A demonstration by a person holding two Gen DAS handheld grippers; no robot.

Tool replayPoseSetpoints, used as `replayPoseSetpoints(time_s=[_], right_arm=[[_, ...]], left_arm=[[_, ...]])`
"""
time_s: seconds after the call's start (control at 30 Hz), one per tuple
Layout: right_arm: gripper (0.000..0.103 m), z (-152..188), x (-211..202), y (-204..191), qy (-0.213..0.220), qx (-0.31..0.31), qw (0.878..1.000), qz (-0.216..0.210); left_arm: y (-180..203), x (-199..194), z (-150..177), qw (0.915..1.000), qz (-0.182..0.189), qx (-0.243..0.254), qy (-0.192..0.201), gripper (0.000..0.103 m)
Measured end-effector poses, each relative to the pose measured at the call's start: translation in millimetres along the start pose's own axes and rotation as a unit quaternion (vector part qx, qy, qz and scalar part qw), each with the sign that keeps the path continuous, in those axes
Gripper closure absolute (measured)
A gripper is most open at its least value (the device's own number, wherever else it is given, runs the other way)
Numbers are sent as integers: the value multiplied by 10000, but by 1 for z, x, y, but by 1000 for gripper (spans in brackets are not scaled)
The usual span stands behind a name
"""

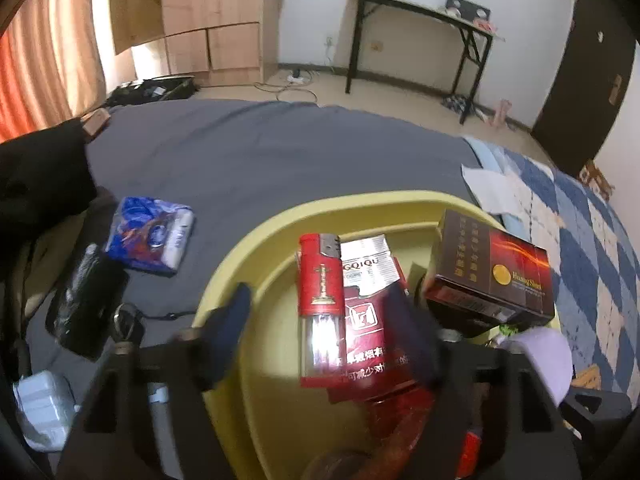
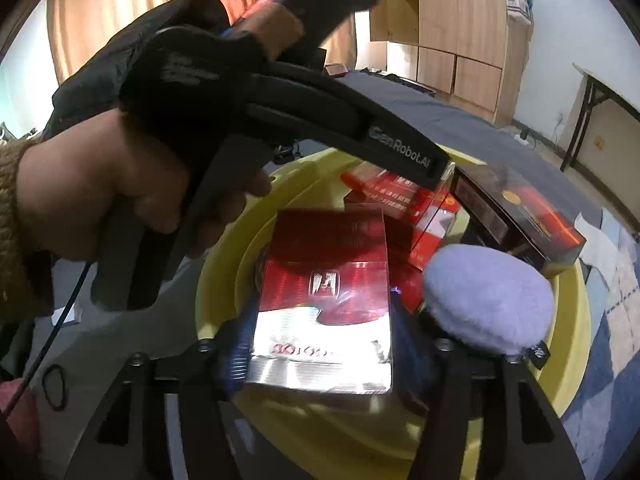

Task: Organize rigid objects
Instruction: 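Lower the lighter with left tool into the tray while right tool releases the pack there, then withdraw both open tools back from the tray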

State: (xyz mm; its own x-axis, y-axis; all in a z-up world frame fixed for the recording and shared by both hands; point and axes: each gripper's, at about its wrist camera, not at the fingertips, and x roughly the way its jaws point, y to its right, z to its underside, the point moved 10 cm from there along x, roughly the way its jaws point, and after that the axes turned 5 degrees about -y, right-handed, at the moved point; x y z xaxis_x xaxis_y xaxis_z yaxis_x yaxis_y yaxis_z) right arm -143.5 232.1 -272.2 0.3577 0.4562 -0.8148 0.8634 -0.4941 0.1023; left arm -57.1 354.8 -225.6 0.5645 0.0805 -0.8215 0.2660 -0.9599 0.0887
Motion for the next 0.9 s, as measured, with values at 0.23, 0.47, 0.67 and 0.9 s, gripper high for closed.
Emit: replayPoseSetpoints(time_s=[0.23,0.47,0.67,0.9], right_arm=[[1,-3,-52,6,687,109,9969,-368],[0,58,-106,85,708,-402,9965,189],[0,93,-75,146,77,-267,9986,459],[0,92,-18,142,-331,-582,9970,381]], left_arm=[[-25,-72,-3,9926,-704,-630,760,0],[36,-115,95,9895,-692,-960,827,0],[117,-83,184,9968,-440,-598,293,0],[113,-37,192,9937,-714,-821,-276,0]])
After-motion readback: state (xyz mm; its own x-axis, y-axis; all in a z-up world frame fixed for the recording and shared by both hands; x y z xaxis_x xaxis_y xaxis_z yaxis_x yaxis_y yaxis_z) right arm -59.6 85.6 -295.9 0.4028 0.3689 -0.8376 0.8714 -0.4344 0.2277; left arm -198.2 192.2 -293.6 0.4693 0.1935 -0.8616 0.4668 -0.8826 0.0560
